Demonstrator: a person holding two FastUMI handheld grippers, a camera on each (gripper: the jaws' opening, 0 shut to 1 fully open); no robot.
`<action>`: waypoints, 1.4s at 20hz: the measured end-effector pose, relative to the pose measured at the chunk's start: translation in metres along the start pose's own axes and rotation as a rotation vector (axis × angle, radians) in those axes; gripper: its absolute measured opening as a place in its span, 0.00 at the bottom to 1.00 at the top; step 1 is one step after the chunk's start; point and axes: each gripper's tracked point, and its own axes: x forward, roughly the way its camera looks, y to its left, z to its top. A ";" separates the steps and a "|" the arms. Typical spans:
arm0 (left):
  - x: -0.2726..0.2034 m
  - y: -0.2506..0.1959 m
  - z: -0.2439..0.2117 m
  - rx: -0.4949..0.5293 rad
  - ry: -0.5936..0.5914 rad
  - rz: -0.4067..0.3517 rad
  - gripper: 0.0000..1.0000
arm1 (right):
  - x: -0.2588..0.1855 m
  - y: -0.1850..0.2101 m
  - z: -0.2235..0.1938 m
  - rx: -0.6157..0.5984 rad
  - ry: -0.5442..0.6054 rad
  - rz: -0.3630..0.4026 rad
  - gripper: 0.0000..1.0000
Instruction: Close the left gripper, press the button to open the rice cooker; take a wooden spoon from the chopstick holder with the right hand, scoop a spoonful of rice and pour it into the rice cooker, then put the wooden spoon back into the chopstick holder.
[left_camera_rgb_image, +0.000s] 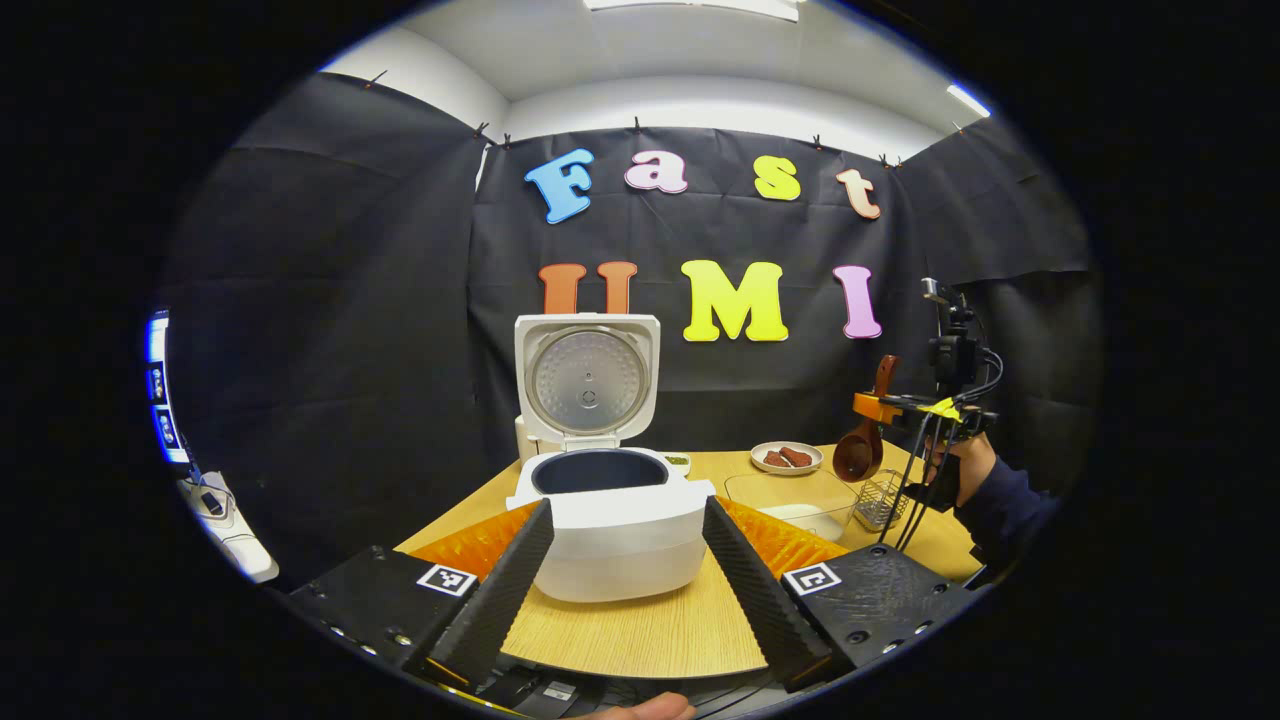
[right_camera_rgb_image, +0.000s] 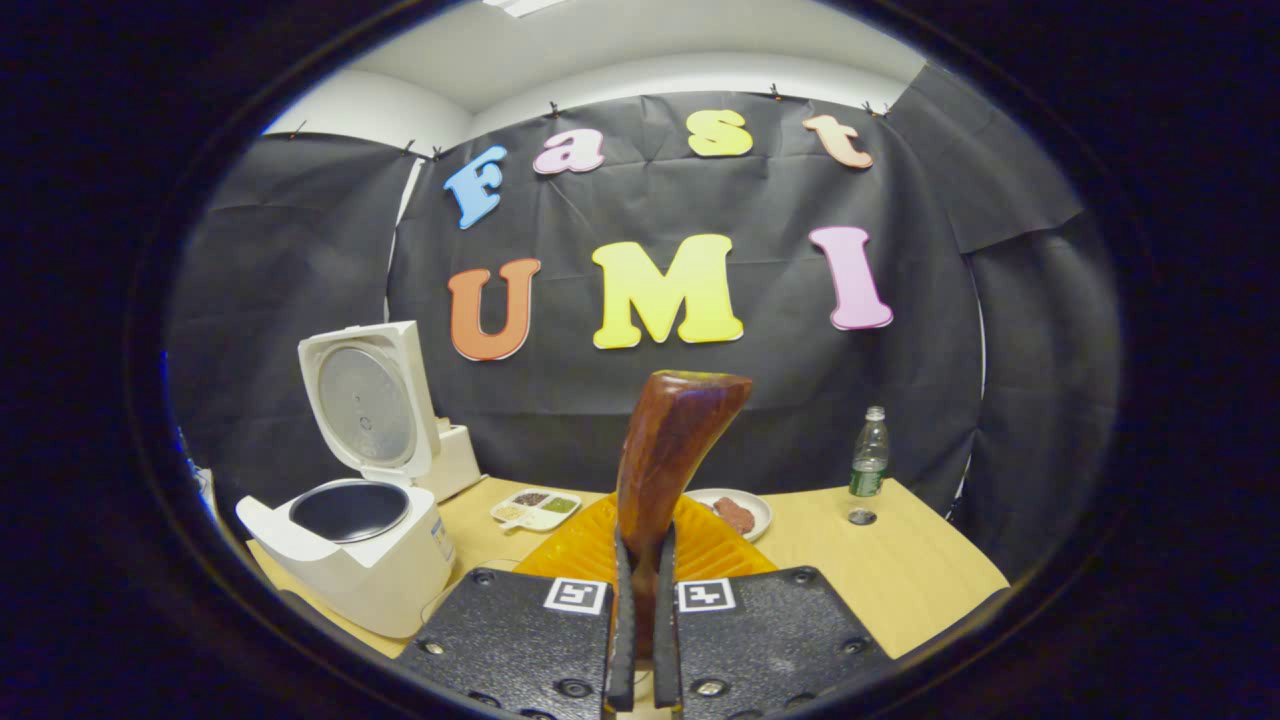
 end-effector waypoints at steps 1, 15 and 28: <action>0.000 0.001 -0.003 -0.006 0.006 -0.002 0.96 | 0.005 0.012 -0.008 -0.010 0.012 0.012 0.12; -0.009 0.007 -0.012 -0.060 0.033 -0.018 0.95 | 0.052 0.034 -0.107 -0.105 0.136 -0.116 0.13; -0.020 -0.014 0.003 -0.055 -0.005 -0.057 0.94 | 0.045 0.060 -0.133 0.509 0.321 0.055 0.12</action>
